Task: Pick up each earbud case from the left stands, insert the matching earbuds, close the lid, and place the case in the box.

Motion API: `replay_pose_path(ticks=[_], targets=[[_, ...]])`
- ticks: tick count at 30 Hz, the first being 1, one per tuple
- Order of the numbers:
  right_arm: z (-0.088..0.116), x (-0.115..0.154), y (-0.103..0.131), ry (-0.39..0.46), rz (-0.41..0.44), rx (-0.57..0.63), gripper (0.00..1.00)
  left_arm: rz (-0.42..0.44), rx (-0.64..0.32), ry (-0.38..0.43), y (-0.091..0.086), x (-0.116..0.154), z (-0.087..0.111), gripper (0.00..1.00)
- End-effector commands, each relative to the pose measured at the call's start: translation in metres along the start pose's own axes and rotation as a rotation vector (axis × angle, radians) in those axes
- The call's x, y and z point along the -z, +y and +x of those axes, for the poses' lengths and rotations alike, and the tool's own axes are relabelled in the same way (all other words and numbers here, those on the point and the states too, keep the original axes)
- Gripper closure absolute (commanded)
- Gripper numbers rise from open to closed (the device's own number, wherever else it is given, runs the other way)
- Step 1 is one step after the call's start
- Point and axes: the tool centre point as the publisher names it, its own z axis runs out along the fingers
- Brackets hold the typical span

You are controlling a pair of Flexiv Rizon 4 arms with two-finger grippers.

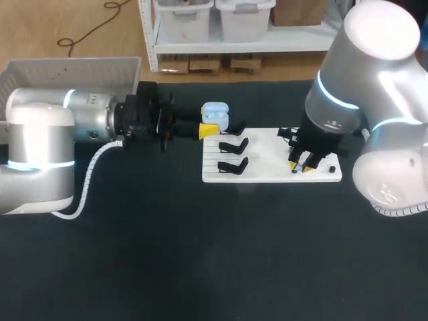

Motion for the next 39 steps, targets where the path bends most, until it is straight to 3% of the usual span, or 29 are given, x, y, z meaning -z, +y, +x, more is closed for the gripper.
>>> replay_pose_path(ticks=[1, 10, 21, 30, 39], targets=[[-0.001, -0.001, 0.001, 0.006, 0.003, 0.0, 1.0, 0.002, 0.0, 0.0, 0.001, 0.0, 0.001, 1.0], [0.002, 0.016, 0.004, 0.019, 0.034, -0.001, 1.0, 0.002, 0.0, 0.0, 0.001, 0.0, 0.001, 1.0], [0.002, 0.076, 0.017, 0.014, 0.087, 0.031, 1.0, 0.002, 0.0, 0.0, 0.001, 0.0, 0.001, 1.0], [-0.01, 0.15, 0.046, 0.057, 0.062, 0.087, 1.0, 0.002, 0.0, 0.0, 0.001, 0.0, 0.001, 1.0], [0.004, 0.201, 0.093, 0.01, 0.089, 0.266, 1.0, 0.002, 0.0, 0.0, 0.001, 0.0, 0.001, 1.0]])
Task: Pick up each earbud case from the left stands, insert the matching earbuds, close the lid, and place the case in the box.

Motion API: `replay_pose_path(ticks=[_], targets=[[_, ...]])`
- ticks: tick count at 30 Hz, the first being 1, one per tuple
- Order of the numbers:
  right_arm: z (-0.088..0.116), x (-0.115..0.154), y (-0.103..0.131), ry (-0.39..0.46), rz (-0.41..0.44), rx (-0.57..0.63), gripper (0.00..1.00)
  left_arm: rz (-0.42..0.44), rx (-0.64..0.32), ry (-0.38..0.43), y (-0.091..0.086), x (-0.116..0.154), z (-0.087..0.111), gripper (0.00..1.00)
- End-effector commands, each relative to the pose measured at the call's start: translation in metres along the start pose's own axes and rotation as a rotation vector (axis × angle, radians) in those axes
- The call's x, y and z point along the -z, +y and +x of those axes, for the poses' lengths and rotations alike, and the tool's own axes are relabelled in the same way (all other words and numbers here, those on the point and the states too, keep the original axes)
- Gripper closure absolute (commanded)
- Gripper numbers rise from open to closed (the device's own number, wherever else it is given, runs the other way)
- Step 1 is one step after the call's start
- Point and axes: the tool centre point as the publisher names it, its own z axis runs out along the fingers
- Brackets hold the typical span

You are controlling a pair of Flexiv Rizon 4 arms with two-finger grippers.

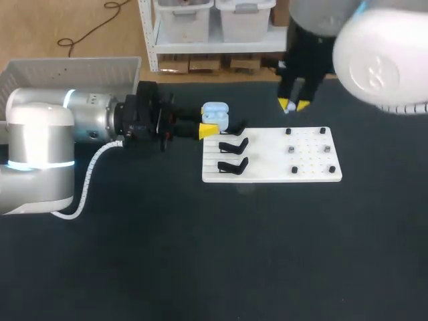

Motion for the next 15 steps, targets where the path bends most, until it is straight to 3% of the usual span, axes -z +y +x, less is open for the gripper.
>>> replay_pose_path(ticks=[1, 9, 15], targets=[[0.005, 0.027, 0.024, 0.001, 0.036, 0.064, 1.0, 0.002, 0.0, 0.0, 0.001, 0.0, 0.001, 1.0], [0.003, 0.024, 0.055, 0.03, 0.064, 0.166, 1.0, 0.002, 0.0, 0.0, 0.001, 0.0, 0.001, 1.0], [0.003, 0.022, 0.056, 0.023, 0.074, 0.168, 1.0, 0.002, 0.0, 0.0, 0.001, 0.0, 0.001, 1.0]])
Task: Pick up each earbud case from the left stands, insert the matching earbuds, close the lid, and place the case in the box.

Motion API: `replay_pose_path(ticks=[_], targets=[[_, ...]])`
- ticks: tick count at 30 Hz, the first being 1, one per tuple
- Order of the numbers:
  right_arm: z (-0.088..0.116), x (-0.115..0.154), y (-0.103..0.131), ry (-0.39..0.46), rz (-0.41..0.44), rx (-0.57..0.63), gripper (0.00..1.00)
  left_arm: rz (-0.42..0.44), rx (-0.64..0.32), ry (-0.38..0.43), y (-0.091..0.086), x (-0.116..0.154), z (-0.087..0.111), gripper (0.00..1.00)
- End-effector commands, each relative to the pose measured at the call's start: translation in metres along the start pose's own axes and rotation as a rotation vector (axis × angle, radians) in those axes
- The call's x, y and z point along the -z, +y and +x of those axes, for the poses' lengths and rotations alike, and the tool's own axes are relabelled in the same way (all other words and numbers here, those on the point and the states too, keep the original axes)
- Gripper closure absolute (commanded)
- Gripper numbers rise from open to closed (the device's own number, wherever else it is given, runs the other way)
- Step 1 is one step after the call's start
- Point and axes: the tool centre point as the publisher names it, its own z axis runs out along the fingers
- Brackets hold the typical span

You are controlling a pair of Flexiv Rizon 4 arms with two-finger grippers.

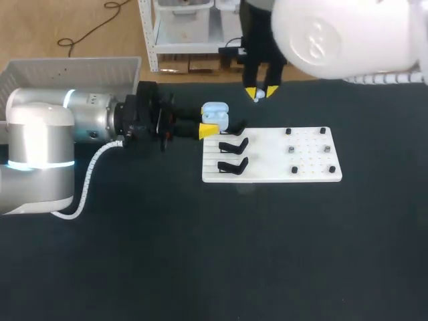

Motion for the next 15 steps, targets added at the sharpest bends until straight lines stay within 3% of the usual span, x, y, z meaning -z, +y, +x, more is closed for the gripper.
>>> replay_pose_path(ticks=[1, 8, 15], targets=[[-0.004, 0.0, 0.004, 0.011, 0.011, 0.0, 1.0, 0.002, 0.0, 0.0, 0.001, 0.0, 0.001, 1.0], [-0.004, 0.0, 0.004, 0.011, 0.011, 0.0, 1.0, 0.002, 0.0, 0.0, 0.001, 0.0, 0.001, 1.0], [-0.01, 0.004, 0.029, 0.012, 0.089, 0.192, 1.0, 0.002, 0.0, 0.0, 0.001, 0.0, 0.001, 1.0]])
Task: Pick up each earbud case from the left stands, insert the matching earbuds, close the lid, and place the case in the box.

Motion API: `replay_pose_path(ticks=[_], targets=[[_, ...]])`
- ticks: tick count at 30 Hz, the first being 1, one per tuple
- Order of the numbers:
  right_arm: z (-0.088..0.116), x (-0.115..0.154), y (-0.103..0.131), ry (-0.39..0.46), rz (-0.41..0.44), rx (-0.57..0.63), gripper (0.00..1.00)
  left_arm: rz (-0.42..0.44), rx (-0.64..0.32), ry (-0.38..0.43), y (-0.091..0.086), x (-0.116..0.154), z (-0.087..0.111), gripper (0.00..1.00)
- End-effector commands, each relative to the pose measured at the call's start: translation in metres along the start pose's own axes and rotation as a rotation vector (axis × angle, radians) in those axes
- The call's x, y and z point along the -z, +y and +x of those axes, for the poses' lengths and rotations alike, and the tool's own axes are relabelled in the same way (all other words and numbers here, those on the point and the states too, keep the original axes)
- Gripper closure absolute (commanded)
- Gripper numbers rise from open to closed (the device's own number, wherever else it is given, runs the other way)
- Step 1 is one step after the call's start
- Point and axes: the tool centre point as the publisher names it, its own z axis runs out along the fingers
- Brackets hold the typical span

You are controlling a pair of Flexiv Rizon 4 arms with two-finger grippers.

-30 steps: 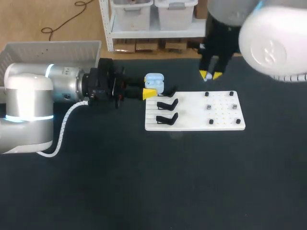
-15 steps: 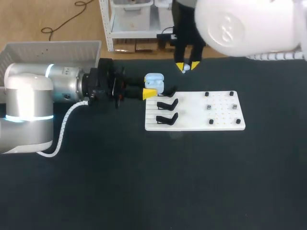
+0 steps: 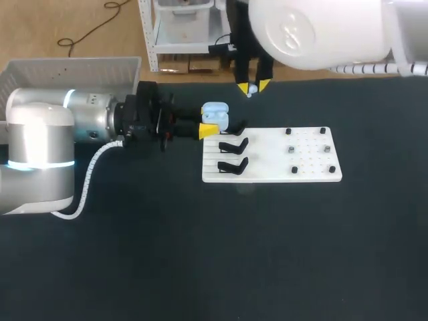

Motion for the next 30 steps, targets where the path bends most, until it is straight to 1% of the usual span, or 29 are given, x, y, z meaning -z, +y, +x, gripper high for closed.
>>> replay_pose_path(ticks=[1, 6, 11, 18, 25, 30], targets=[[-0.006, -0.003, 0.019, 0.024, 0.06, 0.078, 1.0, 0.002, 0.0, 0.0, 0.001, 0.0, 0.001, 1.0], [-0.009, -0.007, 0.027, 0.031, 0.061, 0.123, 1.0, 0.002, 0.0, 0.0, 0.001, 0.0, 0.001, 1.0], [-0.011, -0.014, 0.034, 0.033, 0.046, 0.135, 1.0, 0.002, 0.0, 0.0, 0.001, 0.0, 0.001, 1.0], [-0.011, -0.023, 0.043, 0.02, -0.016, 0.144, 1.0, 0.002, 0.0, 0.0, 0.001, 0.0, 0.001, 1.0], [-0.013, -0.029, 0.054, 0.025, -0.089, 0.193, 1.0, 0.002, 0.0, 0.0, 0.001, 0.0, 0.001, 1.0], [-0.013, -0.035, 0.063, 0.025, -0.093, 0.219, 1.0, 0.002, 0.0, 0.0, 0.001, 0.0, 0.001, 1.0]])
